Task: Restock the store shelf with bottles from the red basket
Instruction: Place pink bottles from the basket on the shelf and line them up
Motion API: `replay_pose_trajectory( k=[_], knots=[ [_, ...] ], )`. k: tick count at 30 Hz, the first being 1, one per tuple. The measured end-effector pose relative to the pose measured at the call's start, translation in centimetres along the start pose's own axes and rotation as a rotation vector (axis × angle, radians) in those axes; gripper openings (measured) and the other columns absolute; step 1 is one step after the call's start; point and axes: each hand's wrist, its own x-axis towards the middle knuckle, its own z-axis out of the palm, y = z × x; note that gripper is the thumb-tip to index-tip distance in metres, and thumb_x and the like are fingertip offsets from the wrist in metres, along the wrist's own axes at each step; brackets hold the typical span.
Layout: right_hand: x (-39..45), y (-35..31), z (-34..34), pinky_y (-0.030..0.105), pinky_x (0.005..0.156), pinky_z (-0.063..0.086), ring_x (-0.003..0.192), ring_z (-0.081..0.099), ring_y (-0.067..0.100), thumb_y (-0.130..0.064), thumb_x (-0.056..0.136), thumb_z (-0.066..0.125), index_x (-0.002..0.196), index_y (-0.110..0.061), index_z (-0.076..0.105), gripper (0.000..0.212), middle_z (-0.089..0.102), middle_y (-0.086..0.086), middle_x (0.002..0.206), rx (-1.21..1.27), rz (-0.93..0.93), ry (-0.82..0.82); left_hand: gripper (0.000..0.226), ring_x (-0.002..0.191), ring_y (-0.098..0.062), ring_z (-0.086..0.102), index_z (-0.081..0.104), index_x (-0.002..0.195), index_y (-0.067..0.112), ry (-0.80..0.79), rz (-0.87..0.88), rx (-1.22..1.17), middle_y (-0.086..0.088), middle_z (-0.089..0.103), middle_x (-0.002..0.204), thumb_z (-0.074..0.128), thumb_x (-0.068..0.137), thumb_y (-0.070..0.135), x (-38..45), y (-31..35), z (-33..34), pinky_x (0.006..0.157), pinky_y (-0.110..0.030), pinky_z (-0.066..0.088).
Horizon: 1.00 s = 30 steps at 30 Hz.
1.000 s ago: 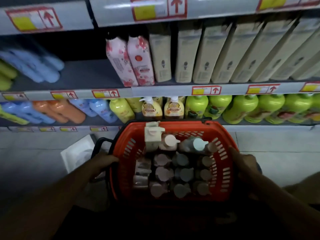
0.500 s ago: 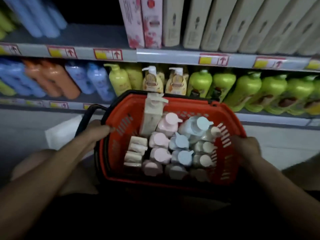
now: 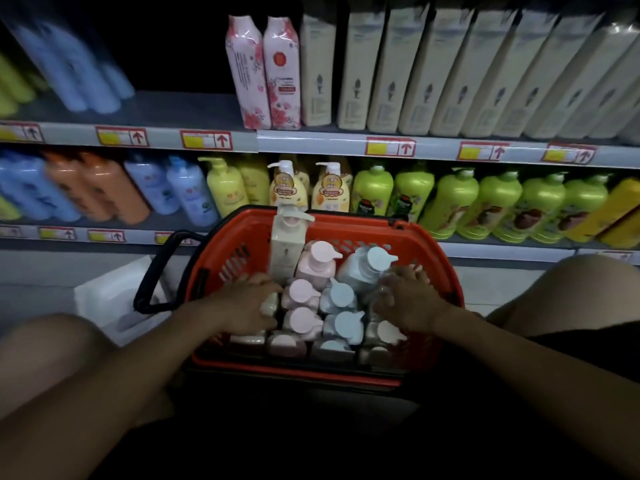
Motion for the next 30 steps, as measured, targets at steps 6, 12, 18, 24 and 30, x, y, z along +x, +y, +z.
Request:
replay_pose_trajectory(
  k=[6,12,18,24,30],
  knots=[
    [4.3,-1.3,-0.3,0.036,0.101,0.041,0.126,0.053,0.031,-0.056,0.089,0.06,0.096,-0.023,0.06,0.033,0.059,0.005,0.113,0.224,-0.001,-0.233,0.06,0.137,-0.023,0.038,0.042,0.142,0.031,-0.085,0.212,-0.059,0.001,0.04,0.149,0.063,0.087,0.046,2.3,3.9,0.9,0.112,-0.036,0.035],
    [5.2,-1.1,1.2,0.034,0.109,0.04,0.128,0.055,0.024,-0.057,0.093,0.054,0.129,-0.03,0.064,0.047,0.067,0.001,0.129,0.202,-0.063,-0.03,0.024,0.115,-0.022,0.05,0.057,0.109,0.025,0.131,0.355,-0.154,0.001,0.056,0.121,0.046,0.089,0.031,5.3,6.2,0.1,0.093,-0.036,0.045],
    [7.2,0.0,0.5,0.024,0.078,0.04,0.104,0.061,0.013,-0.054,0.086,0.066,0.093,-0.032,0.069,0.023,0.056,-0.019,0.086,0.339,-0.05,0.099,0.03,0.109,-0.01,0.057,0.058,0.111,0.03,0.223,0.324,-0.258,0.01,0.06,0.113,0.05,0.084,0.04,7.1,3.8,0.4,0.084,-0.034,0.053],
    [6.2,0.2,-1.9,0.022,0.08,0.037,0.112,0.06,0.017,-0.051,0.09,0.064,0.116,-0.03,0.063,0.033,0.06,-0.006,0.109,0.132,-0.174,-0.077,0.029,0.083,0.0,0.065,0.062,0.104,0.035,0.236,0.264,-0.332,0.015,0.07,0.096,0.058,0.081,0.053,6.6,1.2,0.4,0.069,-0.024,0.051],
    [2.5,-2.2,-6.6,0.032,0.089,0.047,0.108,0.062,0.02,-0.05,0.093,0.061,0.112,-0.02,0.068,0.036,0.068,0.001,0.111,0.029,-0.262,-0.309,0.023,0.087,-0.001,0.062,0.067,0.11,0.031,0.403,0.305,-0.387,0.014,0.068,0.099,0.066,0.087,0.031,6.1,1.6,0.7,0.076,-0.027,0.053]
  ],
)
